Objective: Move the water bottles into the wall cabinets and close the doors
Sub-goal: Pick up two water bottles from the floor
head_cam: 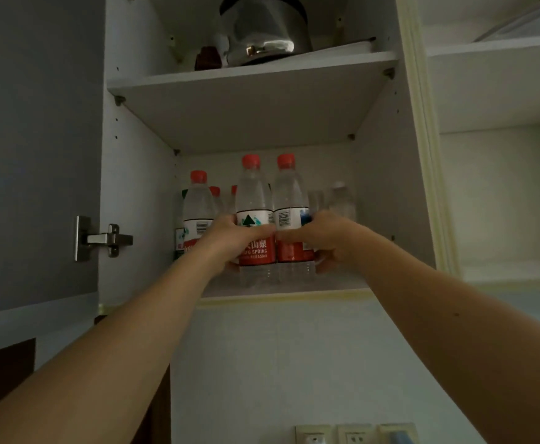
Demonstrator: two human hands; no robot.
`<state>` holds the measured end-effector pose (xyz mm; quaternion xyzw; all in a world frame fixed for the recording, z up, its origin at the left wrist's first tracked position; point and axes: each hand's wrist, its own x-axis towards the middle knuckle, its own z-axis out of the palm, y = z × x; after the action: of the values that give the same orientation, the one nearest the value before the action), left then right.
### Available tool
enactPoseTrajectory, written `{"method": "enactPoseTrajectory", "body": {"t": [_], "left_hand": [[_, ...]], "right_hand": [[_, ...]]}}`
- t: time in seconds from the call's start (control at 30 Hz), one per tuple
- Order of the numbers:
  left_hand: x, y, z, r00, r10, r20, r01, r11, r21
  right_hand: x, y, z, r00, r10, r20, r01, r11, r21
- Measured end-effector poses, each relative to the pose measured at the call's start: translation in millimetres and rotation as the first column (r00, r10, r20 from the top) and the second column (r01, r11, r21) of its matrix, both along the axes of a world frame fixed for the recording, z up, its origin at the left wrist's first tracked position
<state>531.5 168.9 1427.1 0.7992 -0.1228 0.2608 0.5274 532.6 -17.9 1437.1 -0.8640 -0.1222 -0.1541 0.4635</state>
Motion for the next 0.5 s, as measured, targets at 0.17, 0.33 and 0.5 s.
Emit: {"method": "enactPoseTrajectory", "body": {"t": [0.17, 0.33, 0.5], "left_hand": [[22.3, -6.3, 0.1, 0.999, 0.041, 0.032, -0.040, 0.999, -0.004], [32.4, -4.3, -3.1, 0.997, 0.058, 0.050, -0.058, 0.998, -0.002], [30.3, -7.1, -4.6, 0.989, 0.125, 0.082, -0.129, 0.991, 0.045]], "right_hand": [[15.8, 7.9, 6.7, 0.998, -0.006, -0.057, 0.004, 0.999, -0.036], [23.1, 8.7, 7.7, 0.997, 0.008, -0.074, -0.013, 0.998, -0.057], [20.9, 8.8, 5.1, 0.999, 0.021, -0.043, -0.024, 0.996, -0.081]]}}
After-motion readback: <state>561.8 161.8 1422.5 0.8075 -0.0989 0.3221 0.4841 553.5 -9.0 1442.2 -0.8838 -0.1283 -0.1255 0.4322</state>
